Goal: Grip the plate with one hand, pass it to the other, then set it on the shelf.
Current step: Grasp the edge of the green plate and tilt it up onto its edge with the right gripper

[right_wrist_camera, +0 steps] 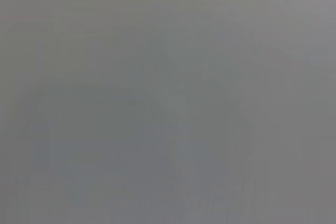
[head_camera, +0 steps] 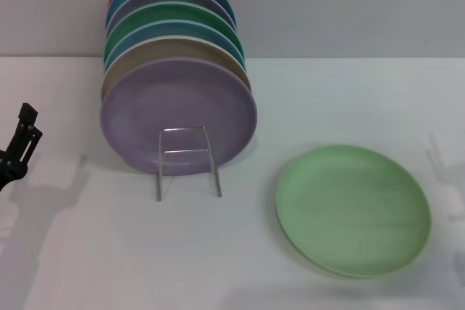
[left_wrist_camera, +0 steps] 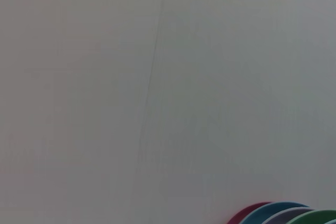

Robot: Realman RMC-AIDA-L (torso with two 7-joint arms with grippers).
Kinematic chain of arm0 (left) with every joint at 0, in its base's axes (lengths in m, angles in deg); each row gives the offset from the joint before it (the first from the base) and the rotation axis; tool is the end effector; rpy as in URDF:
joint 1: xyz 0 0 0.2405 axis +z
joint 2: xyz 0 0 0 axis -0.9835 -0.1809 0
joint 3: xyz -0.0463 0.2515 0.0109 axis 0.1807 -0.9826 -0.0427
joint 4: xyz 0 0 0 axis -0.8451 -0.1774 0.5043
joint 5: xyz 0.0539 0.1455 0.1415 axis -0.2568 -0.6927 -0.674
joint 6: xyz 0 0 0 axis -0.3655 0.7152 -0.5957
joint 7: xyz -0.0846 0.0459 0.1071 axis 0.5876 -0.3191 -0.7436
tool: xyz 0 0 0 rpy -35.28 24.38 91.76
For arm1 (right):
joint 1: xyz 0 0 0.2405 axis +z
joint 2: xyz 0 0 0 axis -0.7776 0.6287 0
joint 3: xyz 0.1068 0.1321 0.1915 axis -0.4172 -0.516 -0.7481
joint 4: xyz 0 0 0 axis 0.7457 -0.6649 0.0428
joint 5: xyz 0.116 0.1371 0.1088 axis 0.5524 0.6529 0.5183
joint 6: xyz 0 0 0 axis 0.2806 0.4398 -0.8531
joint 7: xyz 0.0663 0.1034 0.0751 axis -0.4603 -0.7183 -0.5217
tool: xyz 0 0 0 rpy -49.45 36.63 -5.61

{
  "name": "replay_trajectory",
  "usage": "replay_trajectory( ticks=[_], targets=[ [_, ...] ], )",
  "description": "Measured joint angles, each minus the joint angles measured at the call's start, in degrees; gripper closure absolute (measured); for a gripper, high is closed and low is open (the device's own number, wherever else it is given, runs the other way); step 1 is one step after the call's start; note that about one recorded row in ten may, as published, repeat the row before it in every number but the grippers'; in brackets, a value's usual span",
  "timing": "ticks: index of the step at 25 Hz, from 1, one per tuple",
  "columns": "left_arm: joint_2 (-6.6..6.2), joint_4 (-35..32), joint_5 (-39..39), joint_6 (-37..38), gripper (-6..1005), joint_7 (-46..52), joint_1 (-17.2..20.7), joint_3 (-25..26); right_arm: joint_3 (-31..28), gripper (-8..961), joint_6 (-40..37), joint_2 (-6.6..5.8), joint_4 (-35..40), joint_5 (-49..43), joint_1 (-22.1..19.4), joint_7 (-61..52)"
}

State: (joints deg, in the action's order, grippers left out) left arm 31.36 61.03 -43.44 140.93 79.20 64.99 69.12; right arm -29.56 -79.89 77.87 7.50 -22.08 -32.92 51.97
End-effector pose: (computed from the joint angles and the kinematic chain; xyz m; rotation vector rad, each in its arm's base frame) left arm -0.3259 0.2628 -0.0050 -1.5110 -0.4977 -0.9612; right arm 0.3335 0.2745 0.0061 -1.4327 0.2475 0.6290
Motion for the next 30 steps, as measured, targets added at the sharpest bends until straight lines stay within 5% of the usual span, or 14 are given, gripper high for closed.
replay_trajectory(
  ticks=[10, 16, 26, 30],
  targets=[
    [0.0, 0.0, 0.0, 0.0, 158, 0.0, 0.0, 0.0, -0.7, 297, 0.7, 0.1, -6.3, 0.3, -0.4, 13.9],
    [0.0, -0.1, 0.0, 0.0, 160, 0.0, 0.1, 0.0, -2.8, 298, 9.5, -0.62, -15.1, 0.4, -0.1, 12.9],
    [-0.09, -0.4, 0.0, 0.0, 163, 0.0, 0.5, 0.0, -9.4, 299, 32.5, -5.07, -39.9, -0.2, -1.8, 21.7],
    [-0.09, -0.4, 0.0, 0.0, 165, 0.0, 0.5, 0.0, -18.4, 299, 48.8, -6.43, -51.1, -0.2, -6.4, 29.5]
  ],
)
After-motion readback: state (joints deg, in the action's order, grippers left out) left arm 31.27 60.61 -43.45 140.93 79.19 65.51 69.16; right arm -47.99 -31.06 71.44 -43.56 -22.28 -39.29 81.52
